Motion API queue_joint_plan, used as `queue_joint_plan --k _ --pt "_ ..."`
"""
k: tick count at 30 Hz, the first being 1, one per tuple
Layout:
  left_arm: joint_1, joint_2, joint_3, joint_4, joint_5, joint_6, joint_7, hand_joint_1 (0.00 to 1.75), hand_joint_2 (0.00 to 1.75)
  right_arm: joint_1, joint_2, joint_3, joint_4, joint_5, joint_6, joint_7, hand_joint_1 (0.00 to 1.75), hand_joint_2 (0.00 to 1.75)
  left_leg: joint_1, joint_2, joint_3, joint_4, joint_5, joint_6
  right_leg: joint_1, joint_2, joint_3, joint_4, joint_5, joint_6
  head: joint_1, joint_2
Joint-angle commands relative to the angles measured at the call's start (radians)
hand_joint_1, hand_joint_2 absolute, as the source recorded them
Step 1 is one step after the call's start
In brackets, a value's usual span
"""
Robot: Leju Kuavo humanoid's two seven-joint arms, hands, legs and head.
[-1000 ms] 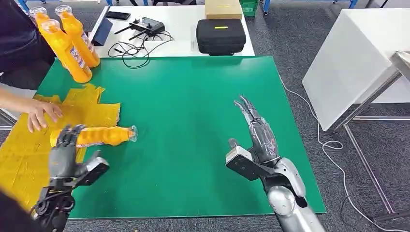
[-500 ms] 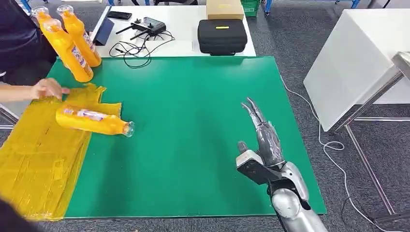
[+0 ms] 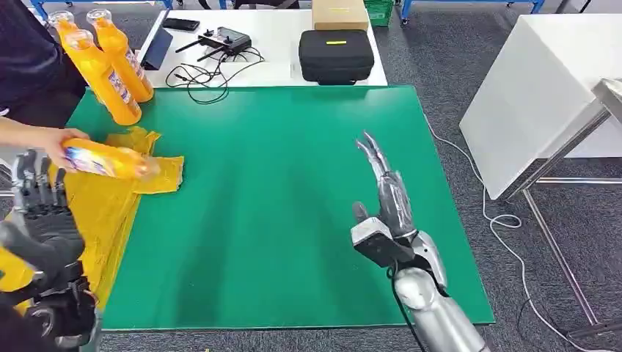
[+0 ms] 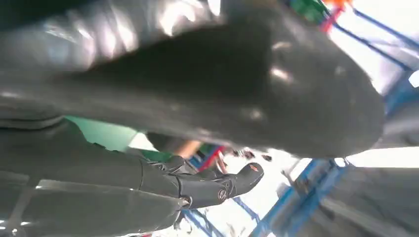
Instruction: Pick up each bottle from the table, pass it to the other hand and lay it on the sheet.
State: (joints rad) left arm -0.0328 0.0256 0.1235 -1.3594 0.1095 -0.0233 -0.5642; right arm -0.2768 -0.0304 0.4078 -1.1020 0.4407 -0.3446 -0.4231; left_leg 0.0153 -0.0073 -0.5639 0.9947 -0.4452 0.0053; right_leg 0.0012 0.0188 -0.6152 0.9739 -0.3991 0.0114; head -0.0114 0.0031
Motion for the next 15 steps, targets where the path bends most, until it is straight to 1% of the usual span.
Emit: queue_joint_plan --k 1,2,3,4,5,6,7,8,9,10,11,12,13,14,15 --pt "-0.135 0.005 -0.144 0.265 0.015 -0.004 0.004 0.0 0.0 -0.219 0.153 0.089 0.246 0.086 -0.109 0.053 0.0 0.0 -0.001 0.002 0.004 -0.002 0.0 0.0 0.0 0.0 0.003 -0.001 -0.001 0.0 0.0 0.0" --pt "-0.135 0.002 -0.144 0.264 0.015 -0.004 0.005 0.0 0.0 -0.216 0.156 0.09 0.237 0.108 -0.148 0.045 0.0 0.0 0.0 0.003 0.006 -0.002 -0.001 0.0 0.0 0.0 0.005 -0.001 -0.001 0.0 0.0 0.0" --pt "-0.14 -0.001 -0.149 0.272 0.01 -0.007 0.006 0.0 0.0 -0.221 0.166 0.085 0.236 0.098 -0.146 0.037 0.0 0.0 0.0 0.002 0.006 -0.002 0.0 0.0 0.0 -0.001 0.005 -0.002 -0.002 0.0 0.0 0.0" --pt "-0.16 -0.013 -0.161 0.3 -0.003 -0.007 0.008 0.0 0.0 -0.244 0.185 0.093 0.247 0.12 -0.18 0.04 0.0 0.0 0.0 0.001 0.007 -0.002 -0.001 0.0 0.001 -0.002 0.006 -0.002 -0.002 0.001 0.0 0.0" --pt "-0.172 -0.02 -0.171 0.318 -0.012 -0.012 0.007 0.0 0.0 -0.265 0.197 0.102 0.26 0.126 -0.184 0.048 0.0 0.0 -0.001 0.001 0.005 -0.001 0.0 0.0 0.0 -0.002 0.003 0.0 -0.002 0.001 0.0 0.0" --pt "-0.189 -0.031 -0.177 0.34 -0.021 -0.01 0.003 0.0 0.0 -0.285 0.211 0.105 0.271 0.11 -0.177 0.053 0.0 0.0 -0.001 0.002 0.007 -0.001 -0.002 0.0 0.0 -0.002 0.005 0.0 -0.003 0.001 0.0 0.0" --pt "-0.196 -0.036 -0.179 0.347 -0.023 -0.009 0.002 0.0 0.0 -0.296 0.219 0.11 0.276 0.11 -0.18 0.054 0.0 0.0 -0.001 0.002 0.003 0.0 -0.001 0.0 0.0 -0.001 0.002 0.001 -0.002 0.001 0.0 0.0" --pt "-0.204 -0.039 -0.179 0.359 -0.022 -0.009 0.001 0.0 0.0 -0.311 0.228 0.112 0.288 0.101 -0.169 0.057 0.0 0.0 -0.001 0.003 0.005 -0.001 -0.001 0.0 0.0 -0.001 0.004 0.001 -0.003 0.001 0.0 0.0" --pt "-0.213 -0.04 -0.178 0.368 -0.021 -0.008 0.001 0.0 0.0 -0.325 0.236 0.115 0.298 0.094 -0.158 0.058 0.0 0.0 0.0 0.002 0.002 0.0 0.0 0.0 0.0 -0.001 0.001 0.001 -0.001 0.001 0.0 0.0" --pt "-0.227 -0.04 -0.177 0.387 -0.022 -0.007 0.001 0.0 0.0 -0.346 0.252 0.118 0.32 0.079 -0.148 0.054 0.0 0.0 -0.001 0.003 0.004 -0.001 -0.001 0.0 0.0 -0.001 0.003 0.001 -0.002 0.001 0.0 0.0" --pt "-0.237 -0.04 -0.176 0.397 -0.023 -0.006 0.001 0.0 0.0 -0.356 0.264 0.121 0.333 0.069 -0.137 0.051 0.0 0.0 -0.001 0.002 0.002 -0.001 0.0 0.0 0.0 -0.001 0.001 0.001 -0.001 0.0 0.0 0.0" --pt "-0.248 -0.041 -0.173 0.415 -0.023 -0.005 0.001 0.0 0.0 -0.38 0.277 0.128 0.368 0.06 -0.123 0.047 0.0 0.0 -0.001 0.002 0.004 0.0 0.0 0.0 0.0 -0.002 0.003 0.001 -0.002 0.001 0.0 0.0" --pt "-0.258 -0.042 -0.17 0.424 -0.029 0.007 -0.006 0.0 0.0 -0.398 0.293 0.134 0.4 0.05 -0.103 0.049 0.0 0.0 -0.001 0.002 0.002 0.0 0.0 0.0 0.0 -0.001 0.001 0.001 -0.001 0.0 0.0 0.0" --pt "-0.259 -0.045 -0.167 0.423 -0.031 0.011 -0.008 0.0 0.0 -0.406 0.303 0.142 0.424 0.053 -0.103 0.049 0.0 0.0 -0.001 0.002 0.004 -0.001 0.0 0.0 0.0 -0.001 0.003 0.001 -0.002 0.0 0.0 0.0" --pt "-0.255 -0.046 -0.163 0.415 -0.031 0.012 -0.009 0.0 0.0 -0.411 0.313 0.148 0.448 0.05 -0.101 0.045 0.0 0.0 0.0 0.003 0.002 -0.001 0.0 -0.001 0.0 0.0 0.001 0.0 -0.001 0.0 0.0 0.0"
